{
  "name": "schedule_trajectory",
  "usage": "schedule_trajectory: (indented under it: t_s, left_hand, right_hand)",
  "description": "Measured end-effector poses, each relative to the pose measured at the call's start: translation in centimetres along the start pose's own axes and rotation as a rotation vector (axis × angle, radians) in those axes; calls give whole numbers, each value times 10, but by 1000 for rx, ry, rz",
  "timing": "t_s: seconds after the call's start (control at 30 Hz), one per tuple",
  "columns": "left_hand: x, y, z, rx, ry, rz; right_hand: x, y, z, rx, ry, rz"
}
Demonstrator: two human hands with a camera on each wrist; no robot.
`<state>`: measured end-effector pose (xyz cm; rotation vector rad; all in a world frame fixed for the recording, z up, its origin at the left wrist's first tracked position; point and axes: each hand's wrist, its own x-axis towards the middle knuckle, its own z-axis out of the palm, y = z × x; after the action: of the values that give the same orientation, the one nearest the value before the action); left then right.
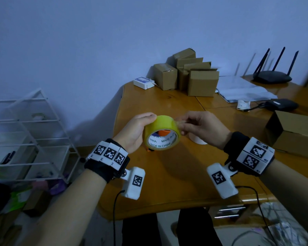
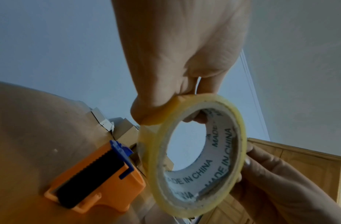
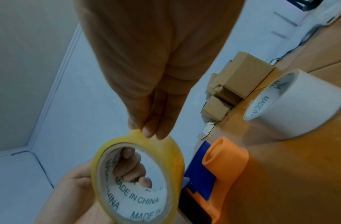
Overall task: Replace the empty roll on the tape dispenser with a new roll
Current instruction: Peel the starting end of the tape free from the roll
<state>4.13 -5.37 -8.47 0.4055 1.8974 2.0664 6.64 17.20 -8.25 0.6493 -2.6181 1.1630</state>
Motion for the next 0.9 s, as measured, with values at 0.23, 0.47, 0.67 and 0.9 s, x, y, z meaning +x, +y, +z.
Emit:
schedule_trajectory:
  t_s: [0.23,0.47,0.67,0.9]
  left_hand:
    - [-3,-1,3,-9,-49,-27]
    - [-4,5,2,40,-56,4]
    - [-2,2,2,73,-7,76]
    - [1,13,11,233,-17,164]
  right_hand:
    - [0,1,2,-251,69,-225]
    - [-4,-4,2,-272,7,-300]
    - [-6,-17,6,362,-41,133]
    - [3,-27,6,615,66,453]
